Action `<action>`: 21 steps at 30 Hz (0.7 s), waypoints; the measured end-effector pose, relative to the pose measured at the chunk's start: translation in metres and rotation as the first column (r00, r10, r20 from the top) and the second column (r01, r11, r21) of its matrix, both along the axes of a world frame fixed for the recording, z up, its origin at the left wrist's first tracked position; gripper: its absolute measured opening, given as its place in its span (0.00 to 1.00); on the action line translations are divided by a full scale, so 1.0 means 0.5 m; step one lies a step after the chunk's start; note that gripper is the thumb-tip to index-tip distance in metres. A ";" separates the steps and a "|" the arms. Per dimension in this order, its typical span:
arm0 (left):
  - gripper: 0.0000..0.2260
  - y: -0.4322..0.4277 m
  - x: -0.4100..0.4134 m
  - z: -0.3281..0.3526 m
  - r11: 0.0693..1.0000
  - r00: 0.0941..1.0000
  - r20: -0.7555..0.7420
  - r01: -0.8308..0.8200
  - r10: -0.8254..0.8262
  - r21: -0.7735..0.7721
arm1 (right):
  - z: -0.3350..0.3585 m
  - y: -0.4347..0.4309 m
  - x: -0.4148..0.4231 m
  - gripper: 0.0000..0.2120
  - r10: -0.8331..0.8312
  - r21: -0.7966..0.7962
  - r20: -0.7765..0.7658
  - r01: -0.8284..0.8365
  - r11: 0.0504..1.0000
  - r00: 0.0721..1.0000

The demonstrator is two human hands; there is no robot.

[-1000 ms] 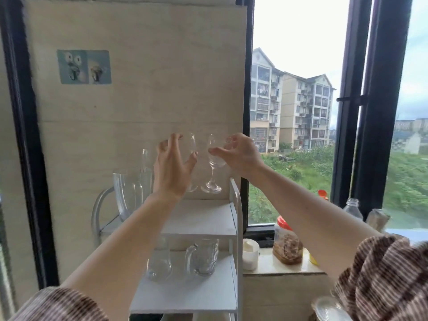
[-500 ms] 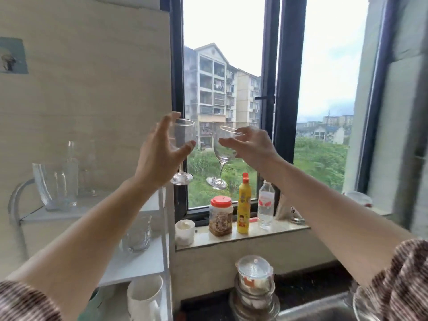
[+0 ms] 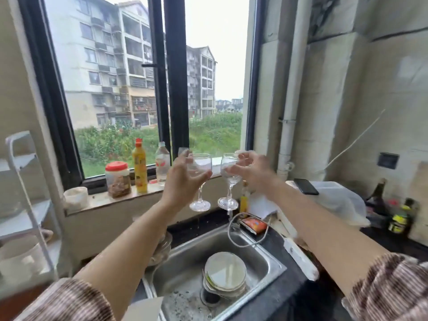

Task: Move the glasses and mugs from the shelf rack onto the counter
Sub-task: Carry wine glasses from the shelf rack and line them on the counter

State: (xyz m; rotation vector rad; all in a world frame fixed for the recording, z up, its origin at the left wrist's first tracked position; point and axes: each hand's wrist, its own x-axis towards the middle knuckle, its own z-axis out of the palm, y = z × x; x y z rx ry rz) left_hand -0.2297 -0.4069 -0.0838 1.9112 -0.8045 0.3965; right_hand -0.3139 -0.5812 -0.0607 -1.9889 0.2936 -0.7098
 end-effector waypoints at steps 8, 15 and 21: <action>0.35 -0.333 -0.266 -0.109 0.970 0.953 -0.182 0.243 -0.243 -0.021 | -0.108 -0.274 -0.342 0.31 -0.285 0.057 -0.106 0.292 0.955 0.953; 0.28 -0.617 -0.470 -0.177 0.872 0.836 -0.270 0.489 -0.478 -0.028 | -0.170 -0.476 -0.611 0.28 -0.541 0.101 -0.152 0.557 0.824 0.827; 0.26 -0.853 -0.624 -0.217 0.748 0.715 -0.280 0.664 -0.640 -0.017 | -0.218 -0.644 -0.793 0.34 -0.689 0.134 -0.209 0.718 0.683 0.694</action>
